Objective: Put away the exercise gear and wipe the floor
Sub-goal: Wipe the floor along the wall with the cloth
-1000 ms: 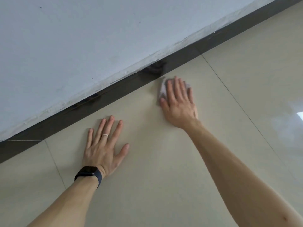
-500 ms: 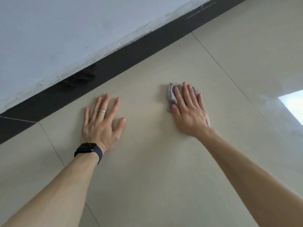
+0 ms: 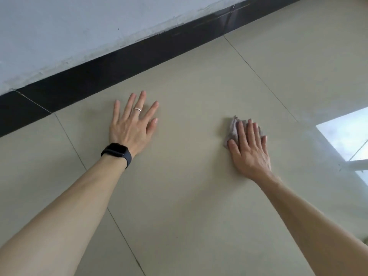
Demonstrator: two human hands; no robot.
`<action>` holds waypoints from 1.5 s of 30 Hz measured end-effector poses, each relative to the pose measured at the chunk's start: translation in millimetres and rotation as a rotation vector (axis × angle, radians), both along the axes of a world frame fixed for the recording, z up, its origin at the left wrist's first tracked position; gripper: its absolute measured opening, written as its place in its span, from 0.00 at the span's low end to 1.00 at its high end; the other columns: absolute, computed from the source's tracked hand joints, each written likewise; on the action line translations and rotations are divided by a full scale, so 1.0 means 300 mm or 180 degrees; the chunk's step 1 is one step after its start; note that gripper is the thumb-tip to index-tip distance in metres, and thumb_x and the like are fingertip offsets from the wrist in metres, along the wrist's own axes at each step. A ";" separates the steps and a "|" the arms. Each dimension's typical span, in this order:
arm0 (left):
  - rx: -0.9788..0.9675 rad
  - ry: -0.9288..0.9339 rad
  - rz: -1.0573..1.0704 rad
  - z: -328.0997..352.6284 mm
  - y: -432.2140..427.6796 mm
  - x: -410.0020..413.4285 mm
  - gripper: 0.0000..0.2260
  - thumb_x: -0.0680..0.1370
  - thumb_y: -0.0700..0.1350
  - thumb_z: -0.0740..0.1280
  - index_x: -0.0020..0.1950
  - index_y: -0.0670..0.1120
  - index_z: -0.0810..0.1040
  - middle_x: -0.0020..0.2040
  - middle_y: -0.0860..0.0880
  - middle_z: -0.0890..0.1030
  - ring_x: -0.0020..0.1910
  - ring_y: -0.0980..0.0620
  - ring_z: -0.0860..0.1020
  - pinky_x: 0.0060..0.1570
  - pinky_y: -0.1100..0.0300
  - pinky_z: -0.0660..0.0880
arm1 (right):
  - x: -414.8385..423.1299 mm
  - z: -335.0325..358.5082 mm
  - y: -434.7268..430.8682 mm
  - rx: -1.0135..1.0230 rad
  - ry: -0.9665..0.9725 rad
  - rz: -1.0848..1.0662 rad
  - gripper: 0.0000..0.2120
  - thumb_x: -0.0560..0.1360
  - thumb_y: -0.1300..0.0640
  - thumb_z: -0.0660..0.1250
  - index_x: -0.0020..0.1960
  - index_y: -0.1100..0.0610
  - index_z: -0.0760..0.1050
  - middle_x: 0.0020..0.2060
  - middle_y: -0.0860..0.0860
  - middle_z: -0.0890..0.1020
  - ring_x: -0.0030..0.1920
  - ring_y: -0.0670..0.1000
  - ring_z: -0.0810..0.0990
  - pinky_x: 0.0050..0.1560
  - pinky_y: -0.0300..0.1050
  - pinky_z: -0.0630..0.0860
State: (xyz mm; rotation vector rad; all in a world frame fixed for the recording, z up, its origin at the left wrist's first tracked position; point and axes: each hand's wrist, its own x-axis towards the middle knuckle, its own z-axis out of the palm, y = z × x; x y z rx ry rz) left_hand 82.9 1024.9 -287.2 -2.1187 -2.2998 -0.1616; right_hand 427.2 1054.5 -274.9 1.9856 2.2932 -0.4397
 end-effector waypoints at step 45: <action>-0.0295 -0.0662 0.0614 -0.032 -0.763 0.123 0.27 0.80 0.60 0.54 0.79 0.60 0.57 0.81 0.49 0.54 0.80 0.45 0.54 0.73 0.33 0.50 | -0.123 0.028 -0.877 0.0210 0.0240 0.2682 0.29 0.83 0.45 0.55 0.81 0.55 0.54 0.80 0.60 0.53 0.80 0.59 0.49 0.79 0.59 0.51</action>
